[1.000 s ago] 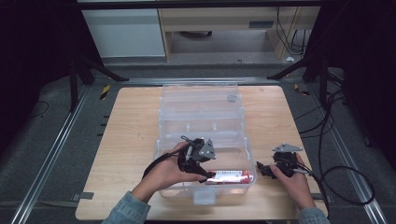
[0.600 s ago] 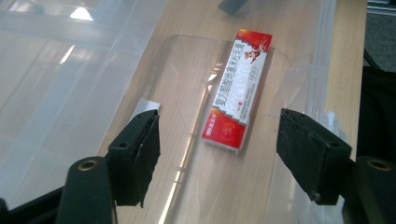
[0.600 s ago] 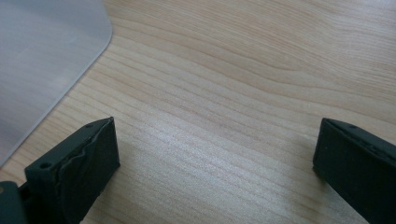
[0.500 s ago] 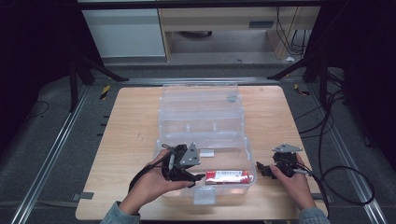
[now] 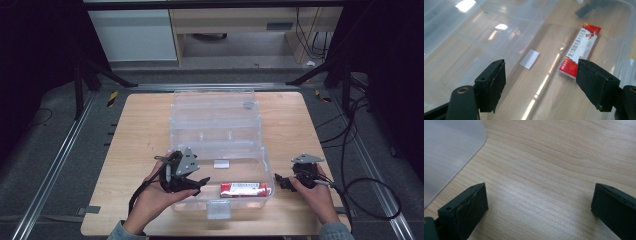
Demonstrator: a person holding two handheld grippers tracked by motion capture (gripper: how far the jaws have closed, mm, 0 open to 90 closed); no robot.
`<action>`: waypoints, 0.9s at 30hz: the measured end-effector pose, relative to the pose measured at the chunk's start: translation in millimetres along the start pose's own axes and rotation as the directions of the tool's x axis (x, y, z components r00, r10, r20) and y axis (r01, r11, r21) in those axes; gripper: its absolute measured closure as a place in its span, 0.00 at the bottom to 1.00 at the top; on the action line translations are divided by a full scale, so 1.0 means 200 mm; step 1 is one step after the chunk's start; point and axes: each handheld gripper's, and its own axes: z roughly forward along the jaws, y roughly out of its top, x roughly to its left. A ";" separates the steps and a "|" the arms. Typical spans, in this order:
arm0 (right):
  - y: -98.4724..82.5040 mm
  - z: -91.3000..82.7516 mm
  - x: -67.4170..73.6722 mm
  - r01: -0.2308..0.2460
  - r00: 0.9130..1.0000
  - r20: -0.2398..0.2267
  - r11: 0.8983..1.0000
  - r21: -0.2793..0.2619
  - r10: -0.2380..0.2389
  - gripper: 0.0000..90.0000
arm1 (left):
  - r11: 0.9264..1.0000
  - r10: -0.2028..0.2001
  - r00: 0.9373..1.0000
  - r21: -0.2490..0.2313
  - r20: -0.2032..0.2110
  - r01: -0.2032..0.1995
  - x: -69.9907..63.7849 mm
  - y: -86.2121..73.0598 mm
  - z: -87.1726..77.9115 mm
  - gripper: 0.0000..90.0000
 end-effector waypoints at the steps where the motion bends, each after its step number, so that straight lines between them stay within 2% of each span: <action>1: 0.00 0.00 0.00 -0.002 1.000 0.002 1.000 0.002 0.002 0.01 | 1.000 -0.013 1.000 -0.010 -0.010 0.013 0.00 -0.01 -0.02 0.25; 4: 0.00 0.00 0.00 -0.003 1.000 0.000 1.000 0.002 0.003 0.01 | 1.000 -0.021 0.999 -0.011 -0.027 0.021 0.01 -0.02 -0.06 0.23; 9: 0.00 0.00 0.01 -0.007 1.000 0.006 1.000 0.002 0.007 0.01 | 1.000 -0.019 1.000 -0.016 -0.017 0.019 0.01 -0.04 -0.12 0.24; 11: 0.00 0.00 0.01 -0.008 1.000 0.005 1.000 0.002 0.008 0.01 | 1.000 -0.007 1.000 0.005 0.000 0.007 0.01 -0.08 -0.14 0.24; 13: 0.00 0.00 0.01 -0.008 1.000 0.007 1.000 0.001 0.008 0.02 | 1.000 0.000 1.000 0.012 0.000 0.000 0.01 -0.09 -0.14 0.25; 14: 0.00 -0.01 0.01 -0.010 1.000 0.011 1.000 -0.001 0.010 0.05 | 0.999 0.014 1.000 0.040 0.017 -0.015 0.00 -0.13 -0.15 0.25; 15: 0.00 -0.01 0.01 -0.010 1.000 0.011 1.000 -0.001 0.010 0.05 | 0.999 0.014 1.000 0.040 0.017 -0.015 0.00 -0.13 -0.15 0.25; 16: 0.00 -0.02 0.00 -0.013 1.000 0.019 1.000 -0.013 0.013 0.20 | 0.999 0.000 0.999 0.034 0.044 -0.002 -0.01 -0.18 -0.16 0.25; 18: 0.01 -0.04 0.00 -0.009 1.000 0.027 1.000 -0.029 0.010 0.21 | 1.000 -0.027 0.996 0.010 0.083 0.026 -0.03 -0.22 -0.18 0.26; 20: 0.05 -0.09 -0.01 0.006 0.999 0.039 0.997 -0.071 -0.003 0.26 | 1.000 -0.012 0.997 0.027 0.082 0.010 -0.05 -0.24 -0.19 0.26; 21: 0.05 -0.09 -0.01 0.006 0.999 0.039 0.997 -0.071 -0.003 0.26 | 1.000 -0.012 0.997 0.027 0.082 0.010 -0.05 -0.24 -0.19 0.26; 22: 0.10 -0.16 -0.02 0.003 0.998 0.056 0.993 -0.120 0.003 0.32 | 0.999 -0.013 0.996 0.035 0.091 0.010 -0.08 -0.26 -0.17 0.26; 23: 0.10 -0.16 -0.02 0.003 0.998 0.056 0.993 -0.120 0.003 0.32 | 0.999 -0.013 0.996 0.035 0.091 0.010 -0.08 -0.26 -0.17 0.27; 24: 0.17 -0.24 -0.04 0.022 0.997 0.071 0.987 -0.157 -0.011 0.38 | 0.999 -0.001 0.996 0.048 0.092 -0.004 -0.11 -0.29 -0.15 0.28; 26: 0.24 -0.30 -0.05 0.032 0.998 0.058 0.982 -0.187 -0.021 0.42 | 0.998 0.014 0.995 0.055 0.097 -0.019 -0.12 -0.30 -0.14 0.31; 27: 0.24 -0.30 -0.05 0.032 0.998 0.058 0.982 -0.187 -0.021 0.42 | 0.998 0.019 0.994 0.061 0.107 -0.026 -0.12 -0.31 -0.13 0.31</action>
